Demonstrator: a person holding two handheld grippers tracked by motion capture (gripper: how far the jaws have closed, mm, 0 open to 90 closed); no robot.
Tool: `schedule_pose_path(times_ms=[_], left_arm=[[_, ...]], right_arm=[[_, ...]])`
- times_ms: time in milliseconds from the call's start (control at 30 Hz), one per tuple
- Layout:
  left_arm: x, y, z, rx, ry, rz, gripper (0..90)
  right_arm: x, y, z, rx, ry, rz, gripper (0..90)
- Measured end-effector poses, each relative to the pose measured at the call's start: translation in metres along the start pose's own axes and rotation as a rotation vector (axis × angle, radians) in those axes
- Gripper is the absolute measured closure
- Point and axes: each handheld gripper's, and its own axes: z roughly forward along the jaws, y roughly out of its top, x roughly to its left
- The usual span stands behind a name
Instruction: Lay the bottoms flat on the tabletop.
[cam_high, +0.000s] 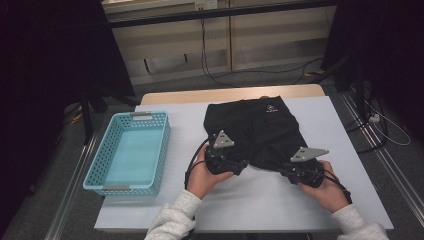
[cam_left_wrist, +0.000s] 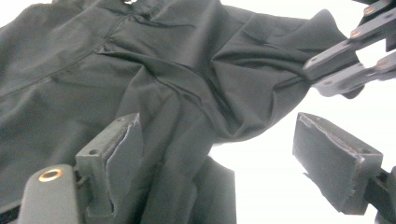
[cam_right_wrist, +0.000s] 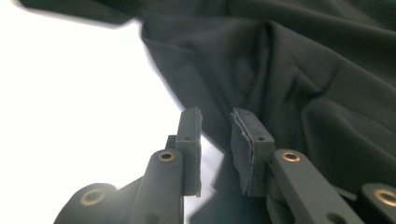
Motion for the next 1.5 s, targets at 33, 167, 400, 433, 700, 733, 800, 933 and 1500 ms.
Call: schedule_pose_path(times_ms=[33, 167, 400, 433, 700, 733, 800, 933, 1500], left_arm=[[-0.001, 0.000, 0.001, 0.000, -0.006, 0.005, 19.5], [-0.006, 0.002, 0.007, 0.006, -0.038, 0.014, 27.6], [-0.017, 0.010, 0.025, 0.018, -0.103, 0.053, 43.3], [-0.019, 0.011, 0.029, 0.023, -0.114, 0.064, 45.3], [-0.030, 0.010, 0.058, 0.070, -0.141, 0.132, 62.6], [-0.030, 0.009, 0.060, 0.072, -0.143, 0.131, 62.7], [-0.029, 0.008, 0.064, 0.088, -0.124, 0.138, 64.9], [-0.028, 0.006, 0.069, 0.100, -0.124, 0.134, 66.5], [-0.025, 0.005, 0.063, 0.111, -0.153, 0.047, 88.5]], right_arm=[[-0.002, 0.000, 0.002, 0.001, -0.014, 0.013, 74.4], [-0.014, -0.002, 0.001, 0.008, -0.061, 0.032, 75.3], [-0.033, -0.006, -0.006, -0.009, -0.029, 0.114, 90.0], [-0.035, -0.006, -0.008, -0.020, -0.035, 0.133, 90.0], [-0.048, -0.009, -0.021, -0.063, -0.075, 0.171, 90.0], [-0.051, -0.011, -0.023, -0.072, -0.081, 0.185, 90.0], [-0.057, -0.014, -0.027, -0.088, -0.097, 0.213, 90.0], [-0.064, -0.019, -0.033, -0.092, -0.125, 0.227, 89.0], [-0.034, -0.018, -0.016, 0.003, -0.038, 0.079, 61.6]])
